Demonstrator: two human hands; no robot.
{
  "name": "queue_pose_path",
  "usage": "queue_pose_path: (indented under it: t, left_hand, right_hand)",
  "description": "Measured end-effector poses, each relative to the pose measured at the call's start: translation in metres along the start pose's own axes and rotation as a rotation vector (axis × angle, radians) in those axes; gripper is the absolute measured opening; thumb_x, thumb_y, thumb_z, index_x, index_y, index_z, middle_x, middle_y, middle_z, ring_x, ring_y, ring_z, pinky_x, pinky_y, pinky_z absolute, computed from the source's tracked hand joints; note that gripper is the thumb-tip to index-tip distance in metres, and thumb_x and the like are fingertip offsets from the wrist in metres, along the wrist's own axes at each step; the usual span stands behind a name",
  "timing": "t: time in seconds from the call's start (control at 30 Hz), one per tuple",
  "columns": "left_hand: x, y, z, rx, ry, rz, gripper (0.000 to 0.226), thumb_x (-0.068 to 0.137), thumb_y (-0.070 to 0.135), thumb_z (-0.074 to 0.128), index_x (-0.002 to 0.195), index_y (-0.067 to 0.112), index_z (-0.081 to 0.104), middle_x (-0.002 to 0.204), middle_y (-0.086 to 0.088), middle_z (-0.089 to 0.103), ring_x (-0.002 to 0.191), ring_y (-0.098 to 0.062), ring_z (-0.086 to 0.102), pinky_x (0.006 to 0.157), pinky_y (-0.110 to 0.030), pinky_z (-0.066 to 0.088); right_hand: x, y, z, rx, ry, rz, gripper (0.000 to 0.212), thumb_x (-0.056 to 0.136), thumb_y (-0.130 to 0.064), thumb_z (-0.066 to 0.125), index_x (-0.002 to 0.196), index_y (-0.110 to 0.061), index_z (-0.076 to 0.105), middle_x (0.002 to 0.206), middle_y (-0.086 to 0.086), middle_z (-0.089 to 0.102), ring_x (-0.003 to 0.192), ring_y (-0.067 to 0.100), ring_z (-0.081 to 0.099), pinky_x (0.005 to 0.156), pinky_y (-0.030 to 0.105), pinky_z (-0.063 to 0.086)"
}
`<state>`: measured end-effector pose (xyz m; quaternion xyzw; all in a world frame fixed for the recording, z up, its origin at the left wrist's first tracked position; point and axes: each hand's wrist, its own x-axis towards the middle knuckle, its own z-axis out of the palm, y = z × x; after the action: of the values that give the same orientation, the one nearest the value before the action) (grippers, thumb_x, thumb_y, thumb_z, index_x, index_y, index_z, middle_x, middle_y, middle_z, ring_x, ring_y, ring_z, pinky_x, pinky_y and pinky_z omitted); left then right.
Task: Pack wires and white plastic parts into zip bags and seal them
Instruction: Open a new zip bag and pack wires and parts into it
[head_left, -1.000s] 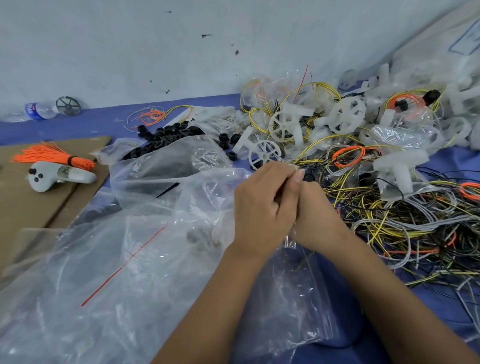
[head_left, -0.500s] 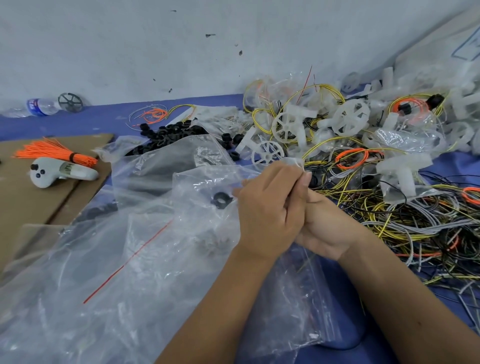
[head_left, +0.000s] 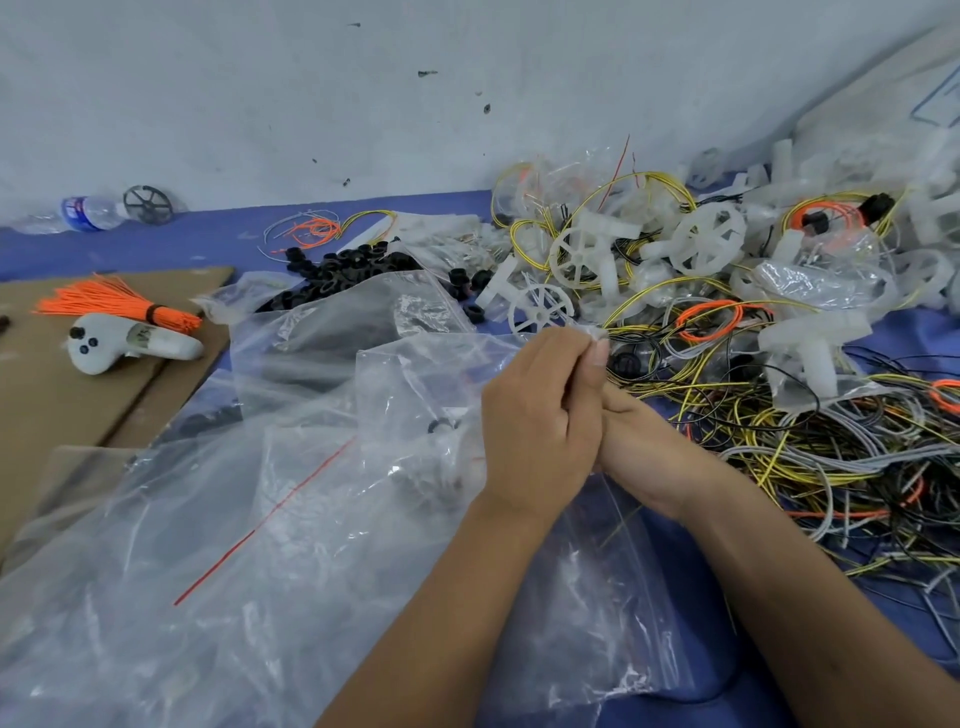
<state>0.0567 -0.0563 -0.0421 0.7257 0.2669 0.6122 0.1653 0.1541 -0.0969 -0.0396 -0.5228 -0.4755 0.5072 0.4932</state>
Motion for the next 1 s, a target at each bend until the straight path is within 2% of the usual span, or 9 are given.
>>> queue_pose_path:
  t: [0.1, 0.17, 0.23, 0.43, 0.53, 0.63, 0.73, 0.9, 1.0]
  left_hand:
    - [0.0, -0.005, 0.002, -0.008, 0.016, -0.104, 0.029, 0.104, 0.014, 0.055, 0.075, 0.014, 0.051, 0.067, 0.011, 0.041, 0.061, -0.005, 0.038, 0.06, -0.017, 0.03]
    - [0.0, -0.009, 0.003, -0.02, 0.017, -0.15, 0.031, 0.104, 0.018, 0.054, 0.074, 0.017, 0.048, 0.064, 0.011, 0.041, 0.059, -0.008, 0.04, 0.058, -0.021, 0.033]
    - [0.0, -0.014, 0.004, -0.035, -0.032, -0.208, 0.032, 0.105, 0.024, 0.053, 0.074, 0.023, 0.047, 0.061, 0.011, 0.044, 0.058, -0.009, 0.043, 0.058, -0.026, 0.036]
    - [-0.004, -0.03, 0.011, -0.109, -0.217, -0.362, 0.031, 0.104, 0.022, 0.057, 0.074, 0.016, 0.054, 0.061, 0.008, 0.051, 0.057, -0.004, 0.045, 0.057, -0.019, 0.037]
    - [-0.006, -0.032, 0.012, -0.129, -0.291, -0.397, 0.032, 0.104, 0.025, 0.057, 0.072, 0.018, 0.054, 0.061, 0.001, 0.055, 0.057, -0.01, 0.049, 0.059, -0.032, 0.043]
    - [-0.007, -0.03, 0.013, -0.217, -0.334, -0.447, 0.03, 0.103, 0.025, 0.056, 0.075, 0.013, 0.057, 0.063, -0.007, 0.06, 0.056, -0.02, 0.053, 0.06, -0.041, 0.046]
    - [-0.008, -0.028, 0.015, -0.276, -0.318, -0.493, 0.029, 0.105, 0.016, 0.056, 0.078, 0.008, 0.058, 0.061, -0.006, 0.06, 0.048, -0.014, 0.05, 0.051, -0.028, 0.043]
    - [-0.008, -0.027, 0.015, -0.354, -0.293, -0.561, 0.027, 0.106, 0.014, 0.054, 0.081, 0.002, 0.058, 0.061, -0.007, 0.059, 0.047, -0.013, 0.049, 0.048, -0.025, 0.04]
    - [-0.008, -0.03, 0.015, -0.325, -0.287, -0.572, 0.029, 0.105, 0.017, 0.054, 0.079, 0.005, 0.058, 0.062, -0.008, 0.061, 0.047, -0.013, 0.05, 0.05, -0.025, 0.041]
  right_hand:
    - [0.001, -0.003, -0.003, -0.06, 0.006, 0.0, 0.036, 0.104, -0.008, 0.042, 0.075, -0.01, 0.064, 0.06, 0.006, 0.055, 0.057, 0.014, 0.049, 0.05, 0.02, 0.042]
    - [0.003, -0.002, -0.006, -0.054, 0.024, -0.021, 0.035, 0.107, -0.015, 0.044, 0.084, 0.007, 0.058, 0.065, 0.023, 0.055, 0.062, 0.024, 0.053, 0.055, 0.031, 0.046]
    - [0.007, 0.003, -0.012, -0.155, 0.124, -0.089, 0.036, 0.106, -0.019, 0.048, 0.088, 0.009, 0.06, 0.069, 0.028, 0.059, 0.062, 0.027, 0.055, 0.058, 0.04, 0.046]
    - [0.006, 0.004, -0.028, -0.713, 0.795, -0.357, 0.015, 0.096, -0.024, 0.062, 0.089, -0.021, 0.075, 0.07, -0.006, 0.071, 0.068, 0.013, 0.068, 0.066, 0.037, 0.056]
    - [0.003, -0.001, -0.039, -0.934, 1.062, -0.389, 0.012, 0.093, -0.025, 0.063, 0.094, -0.02, 0.074, 0.081, -0.003, 0.071, 0.088, 0.021, 0.058, 0.069, 0.033, 0.045]
    - [-0.001, -0.004, -0.055, -1.053, 1.221, -0.367, 0.019, 0.087, -0.02, 0.063, 0.102, -0.02, 0.075, 0.105, 0.003, 0.067, 0.109, 0.03, 0.047, 0.085, 0.044, 0.045]
    - [-0.006, -0.008, -0.068, -1.086, 1.407, -0.22, 0.032, 0.083, -0.017, 0.063, 0.113, -0.027, 0.067, 0.129, 0.009, 0.05, 0.122, 0.035, 0.039, 0.093, 0.047, 0.035]
    - [-0.008, -0.007, -0.084, -1.048, 1.317, 0.034, 0.054, 0.085, -0.011, 0.066, 0.135, -0.024, 0.052, 0.149, 0.018, 0.03, 0.117, 0.042, 0.047, 0.104, 0.052, 0.032]
    - [-0.011, -0.008, -0.086, -0.992, 1.28, -0.096, 0.046, 0.083, -0.005, 0.067, 0.126, -0.018, 0.059, 0.143, 0.017, 0.034, 0.09, 0.04, 0.057, 0.089, 0.046, 0.046]
